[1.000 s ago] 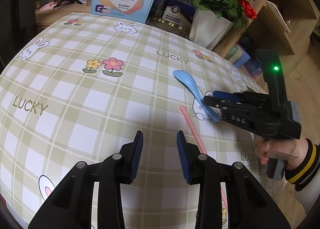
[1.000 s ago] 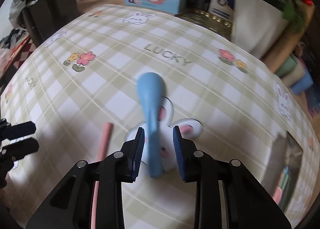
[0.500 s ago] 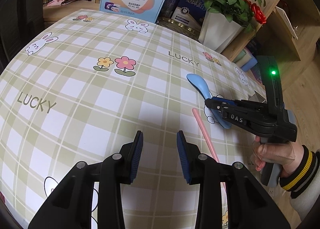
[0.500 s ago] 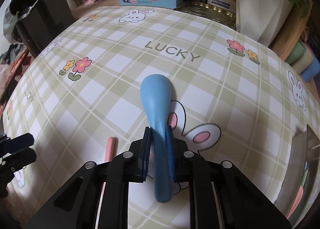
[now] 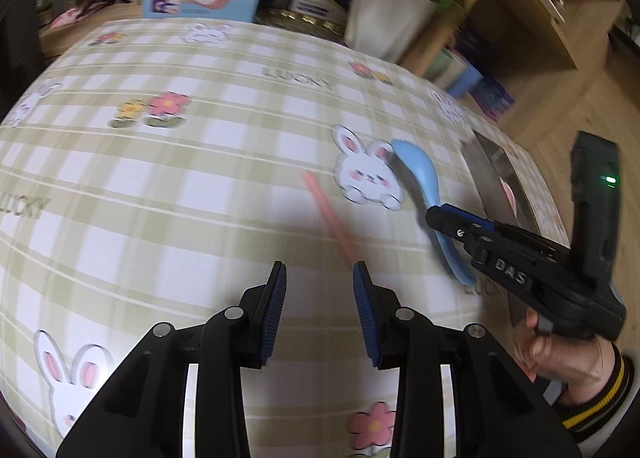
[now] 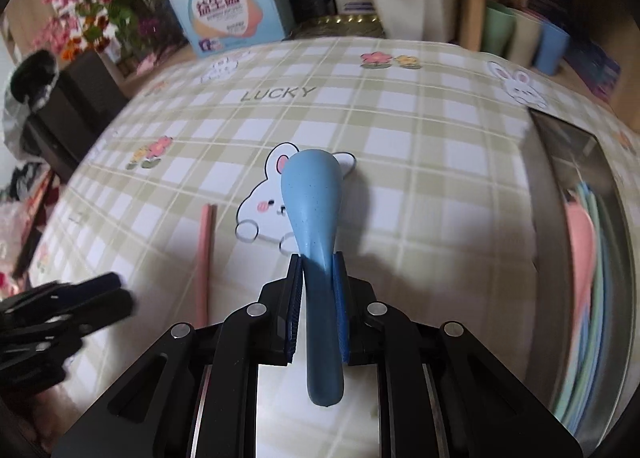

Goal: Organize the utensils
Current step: 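Grasp the pink chopstick with the left gripper while the right gripper holds the blue spoon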

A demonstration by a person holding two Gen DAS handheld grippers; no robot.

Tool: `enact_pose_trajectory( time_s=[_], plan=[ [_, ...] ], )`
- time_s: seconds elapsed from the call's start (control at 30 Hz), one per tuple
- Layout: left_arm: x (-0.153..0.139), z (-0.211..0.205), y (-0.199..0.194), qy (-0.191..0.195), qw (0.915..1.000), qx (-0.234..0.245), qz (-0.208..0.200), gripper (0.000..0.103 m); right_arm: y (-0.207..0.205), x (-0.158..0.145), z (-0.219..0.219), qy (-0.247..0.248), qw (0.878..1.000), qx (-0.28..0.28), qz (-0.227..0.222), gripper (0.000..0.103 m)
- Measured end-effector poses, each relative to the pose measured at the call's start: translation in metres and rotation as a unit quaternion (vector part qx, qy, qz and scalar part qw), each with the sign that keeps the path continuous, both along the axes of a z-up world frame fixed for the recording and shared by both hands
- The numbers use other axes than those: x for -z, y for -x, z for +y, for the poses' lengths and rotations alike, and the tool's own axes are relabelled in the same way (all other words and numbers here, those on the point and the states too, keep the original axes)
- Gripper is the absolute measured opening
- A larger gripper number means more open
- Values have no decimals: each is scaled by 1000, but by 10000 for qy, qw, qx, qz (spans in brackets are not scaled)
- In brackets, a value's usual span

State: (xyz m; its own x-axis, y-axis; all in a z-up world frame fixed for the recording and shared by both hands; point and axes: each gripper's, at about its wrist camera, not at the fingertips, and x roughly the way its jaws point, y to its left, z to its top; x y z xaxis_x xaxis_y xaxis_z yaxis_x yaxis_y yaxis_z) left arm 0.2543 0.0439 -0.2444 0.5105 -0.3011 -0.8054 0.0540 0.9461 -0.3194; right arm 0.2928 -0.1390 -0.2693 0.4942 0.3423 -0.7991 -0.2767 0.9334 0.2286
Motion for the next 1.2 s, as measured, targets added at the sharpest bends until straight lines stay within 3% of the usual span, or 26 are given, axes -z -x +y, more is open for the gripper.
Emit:
enact_pose_trajectory(
  time_s=[0.27,0.43,1.13,1.17,1.2],
  plan=[
    [14,-36,-4,24,9991,238,347,27,29,-5,-39,-492,9984,257,-122,15],
    [20,-52,-5,-256,9983,302,431,26,37,-13,-60,-758,9959,399,-284,15],
    [22,-82,-5,-1392,9898,285,-22,21,51,-30,-117,-1296,9861,817,-637,15],
    [22,-81,-3,-1404,9898,251,-11,13,51,-30,-118,-1291,9862,820,-630,15],
    [22,-81,-3,-1413,9897,239,-1,12,52,-30,-119,-1288,9863,829,-619,15]
  ],
)
